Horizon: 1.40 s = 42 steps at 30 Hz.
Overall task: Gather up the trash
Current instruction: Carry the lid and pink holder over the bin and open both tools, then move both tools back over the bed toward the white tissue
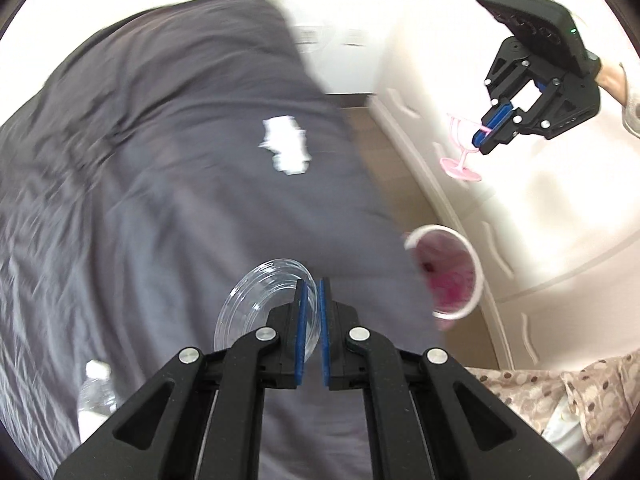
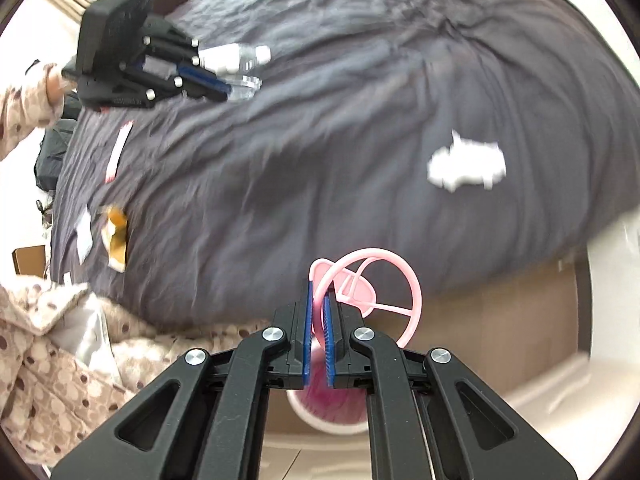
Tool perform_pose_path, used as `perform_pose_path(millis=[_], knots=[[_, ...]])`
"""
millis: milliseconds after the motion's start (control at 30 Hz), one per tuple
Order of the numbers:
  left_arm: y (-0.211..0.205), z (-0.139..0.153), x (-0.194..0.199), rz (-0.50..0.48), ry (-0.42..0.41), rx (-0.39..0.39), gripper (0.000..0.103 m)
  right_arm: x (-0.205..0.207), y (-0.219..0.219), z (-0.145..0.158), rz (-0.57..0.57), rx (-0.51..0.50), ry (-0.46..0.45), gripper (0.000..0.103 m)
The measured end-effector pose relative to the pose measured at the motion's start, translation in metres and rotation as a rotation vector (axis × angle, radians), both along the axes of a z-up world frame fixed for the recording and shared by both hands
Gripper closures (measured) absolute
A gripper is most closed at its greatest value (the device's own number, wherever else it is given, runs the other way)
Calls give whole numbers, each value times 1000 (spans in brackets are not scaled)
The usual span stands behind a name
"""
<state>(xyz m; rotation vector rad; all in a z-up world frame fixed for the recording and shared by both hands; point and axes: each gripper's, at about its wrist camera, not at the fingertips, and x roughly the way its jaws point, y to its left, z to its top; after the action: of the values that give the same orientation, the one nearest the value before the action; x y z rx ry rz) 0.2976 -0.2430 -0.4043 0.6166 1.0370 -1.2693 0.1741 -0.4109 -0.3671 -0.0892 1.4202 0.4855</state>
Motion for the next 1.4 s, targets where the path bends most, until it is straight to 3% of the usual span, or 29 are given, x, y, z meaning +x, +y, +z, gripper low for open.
perform_pose_path(millis=[200, 433, 767, 867, 933, 967, 1000, 1033, 1133, 1200, 1300, 1400], knots=[[-58, 2, -101, -179, 54, -24, 97, -115, -26, -15, -109, 14, 49, 98], [-130, -5, -196, -292, 86, -8, 97, -205, -54, -43, -152, 46, 65, 99], [-183, -11, -279, -359, 88, 33, 97, -241, -77, -59, -97, 77, 20, 98], [-189, -18, -290, -349, 96, 43, 95, -241, -77, -66, -86, 77, 18, 90], [-193, -24, -295, -344, 92, 56, 81, -242, -78, -70, -82, 72, 15, 74], [-195, -27, -298, -336, 82, 50, 58, -241, -78, -73, -78, 64, 14, 68], [-196, -28, -300, -328, 81, 43, 33, -240, -77, -76, -74, 63, 14, 67], [-197, -29, -302, -319, 84, 32, 26, -241, -78, -79, -69, 60, 19, 67], [-199, -31, -301, -286, 92, 19, 22, -241, -82, -84, -79, 25, 11, 60], [-200, -33, -301, -267, 78, 15, 11, -241, -84, -82, -98, 9, -11, 42], [-200, -32, -297, -260, 73, 25, 7, -239, -89, -77, -117, -29, -40, 23], [-197, -28, -289, -239, 51, 23, 5, -233, -92, -70, -116, -67, -56, 17]])
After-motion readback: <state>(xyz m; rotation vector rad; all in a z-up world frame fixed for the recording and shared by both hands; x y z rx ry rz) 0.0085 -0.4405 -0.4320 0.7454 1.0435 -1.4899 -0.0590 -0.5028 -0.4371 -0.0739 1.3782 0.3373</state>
